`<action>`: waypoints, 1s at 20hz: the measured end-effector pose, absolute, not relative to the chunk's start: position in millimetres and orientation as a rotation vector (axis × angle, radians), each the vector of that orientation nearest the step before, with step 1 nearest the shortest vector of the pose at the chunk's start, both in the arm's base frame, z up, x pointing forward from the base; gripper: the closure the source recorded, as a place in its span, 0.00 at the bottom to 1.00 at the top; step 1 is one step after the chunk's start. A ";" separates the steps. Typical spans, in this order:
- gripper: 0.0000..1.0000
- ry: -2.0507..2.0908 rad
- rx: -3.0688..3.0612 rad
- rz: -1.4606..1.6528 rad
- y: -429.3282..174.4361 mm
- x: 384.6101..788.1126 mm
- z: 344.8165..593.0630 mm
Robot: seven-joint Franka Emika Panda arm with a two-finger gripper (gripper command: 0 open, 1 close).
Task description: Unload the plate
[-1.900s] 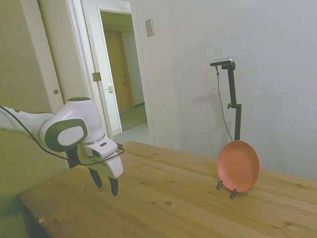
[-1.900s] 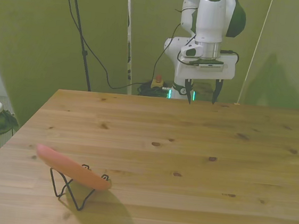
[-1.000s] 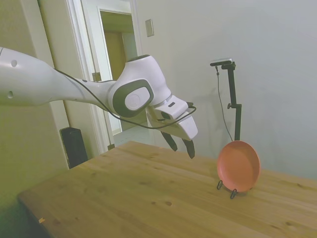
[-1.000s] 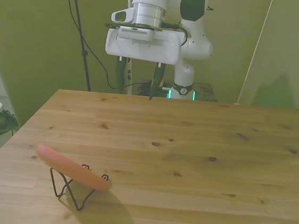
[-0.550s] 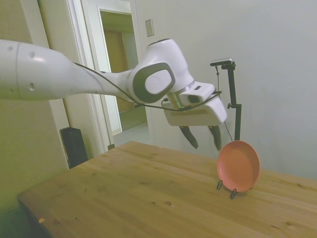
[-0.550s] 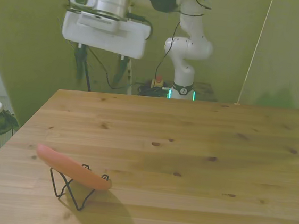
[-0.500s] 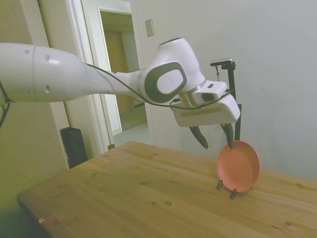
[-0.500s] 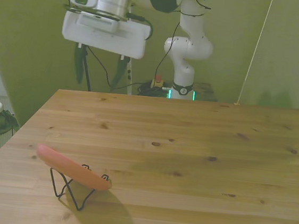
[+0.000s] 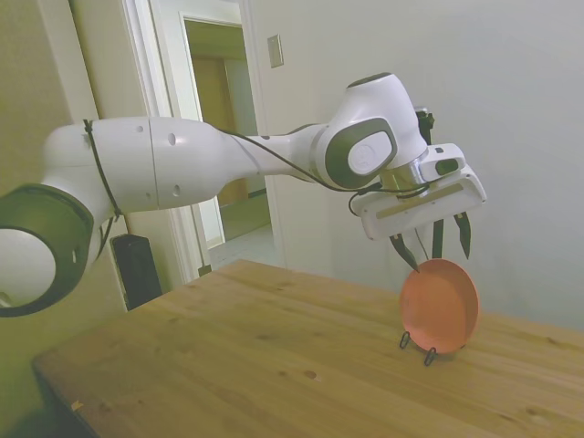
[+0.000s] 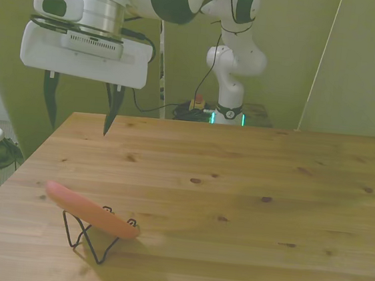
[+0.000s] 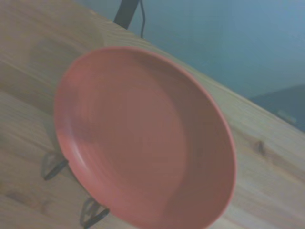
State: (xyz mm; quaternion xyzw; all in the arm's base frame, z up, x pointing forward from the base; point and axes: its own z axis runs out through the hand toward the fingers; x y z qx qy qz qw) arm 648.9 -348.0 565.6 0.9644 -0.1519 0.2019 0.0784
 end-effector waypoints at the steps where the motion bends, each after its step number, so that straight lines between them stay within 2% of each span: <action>1: 0.00 -0.402 2.883 0.616 -349.8 652.1 564.9; 7: 0.00 -0.312 2.869 0.650 -356.0 665.7 559.8; 12: 0.00 -0.199 2.881 0.623 -363.4 677.4 537.0; 17: 0.00 -0.011 2.891 0.678 -379.9 687.3 540.7; 20: 0.00 0.053 2.923 0.693 -382.3 695.5 530.4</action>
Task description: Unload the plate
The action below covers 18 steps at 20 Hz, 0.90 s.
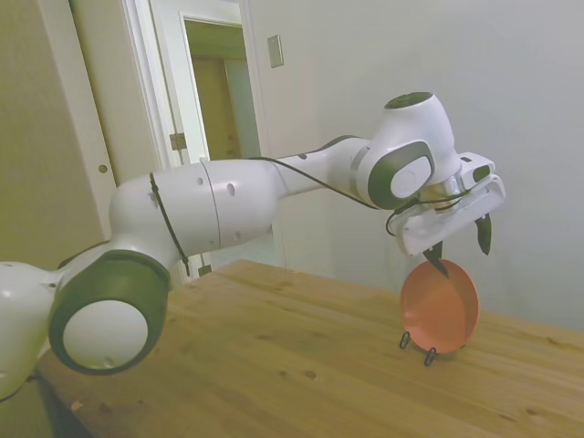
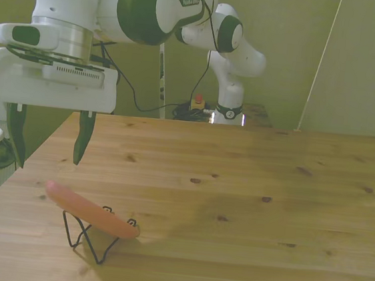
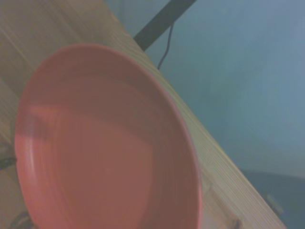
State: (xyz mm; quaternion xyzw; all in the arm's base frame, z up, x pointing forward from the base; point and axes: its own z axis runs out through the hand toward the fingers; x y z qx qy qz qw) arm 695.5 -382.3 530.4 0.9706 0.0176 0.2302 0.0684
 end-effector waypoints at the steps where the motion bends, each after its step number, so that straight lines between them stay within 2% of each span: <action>1: 0.00 0.066 2.931 0.693 -381.6 699.0 524.7; 10: 0.00 0.084 2.878 0.725 -388.3 718.2 495.1; 11: 1.00 0.083 2.868 0.729 -389.1 719.1 494.1; 18: 1.00 0.059 2.859 0.749 -389.9 720.9 491.8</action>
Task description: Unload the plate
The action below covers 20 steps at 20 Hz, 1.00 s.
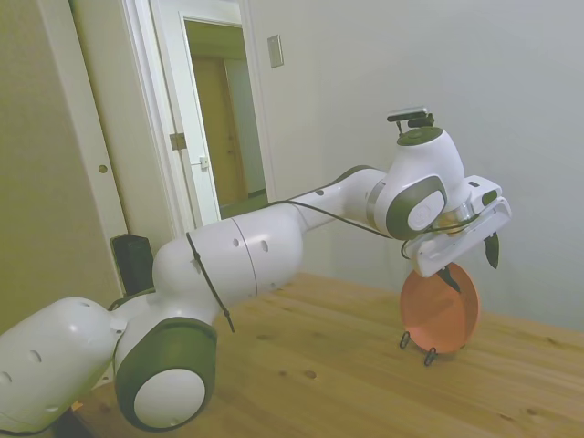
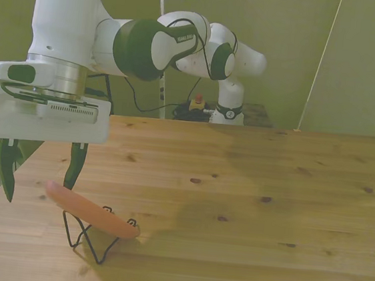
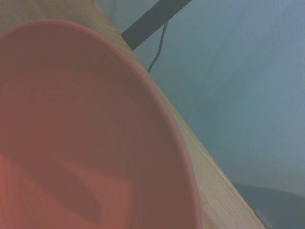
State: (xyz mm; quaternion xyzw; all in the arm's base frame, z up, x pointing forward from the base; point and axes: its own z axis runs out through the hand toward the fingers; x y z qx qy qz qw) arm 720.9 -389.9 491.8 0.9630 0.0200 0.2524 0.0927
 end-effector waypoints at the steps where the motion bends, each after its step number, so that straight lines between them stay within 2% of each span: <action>1: 1.00 0.058 2.859 0.750 -389.8 721.0 491.8; 20: 1.00 0.013 2.896 0.747 -382.7 724.9 485.3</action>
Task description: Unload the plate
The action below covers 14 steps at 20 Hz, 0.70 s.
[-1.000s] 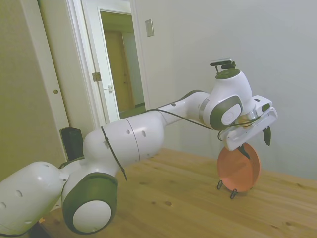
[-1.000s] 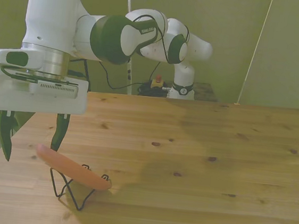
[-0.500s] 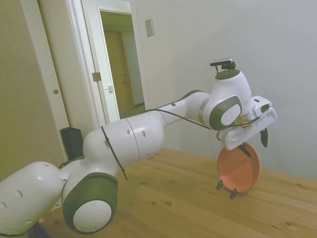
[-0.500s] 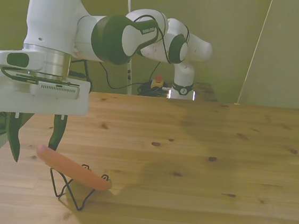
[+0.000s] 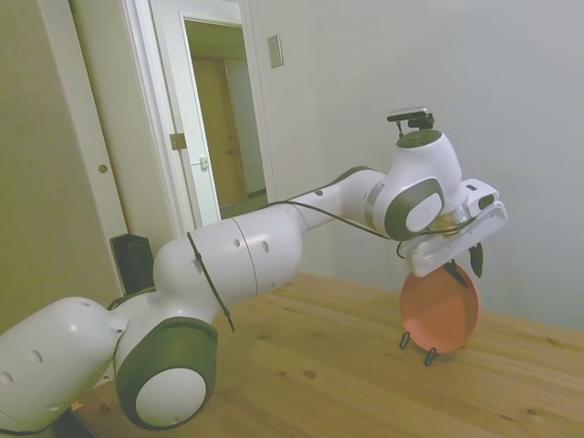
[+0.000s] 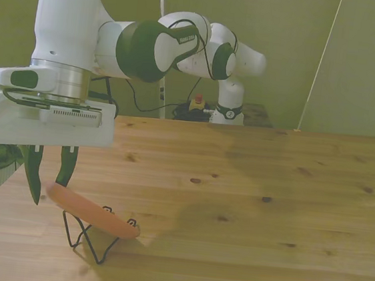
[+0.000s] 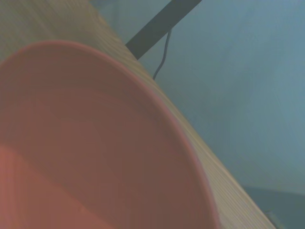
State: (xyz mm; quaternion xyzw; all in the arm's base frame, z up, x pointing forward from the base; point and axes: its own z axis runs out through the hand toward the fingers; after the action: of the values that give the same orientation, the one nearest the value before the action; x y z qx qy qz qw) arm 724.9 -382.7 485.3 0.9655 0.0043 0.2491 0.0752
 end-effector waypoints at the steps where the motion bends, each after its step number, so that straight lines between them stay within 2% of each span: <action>1: 1.00 0.013 2.898 0.746 -382.4 725.1 485.1; 10: 1.00 0.011 2.898 0.759 -380.2 724.9 490.8; 14: 1.00 0.022 2.880 0.807 -373.7 723.9 511.8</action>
State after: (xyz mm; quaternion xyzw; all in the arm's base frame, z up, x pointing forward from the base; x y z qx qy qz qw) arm 723.9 -373.7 511.8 0.9602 0.0075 0.2690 0.0750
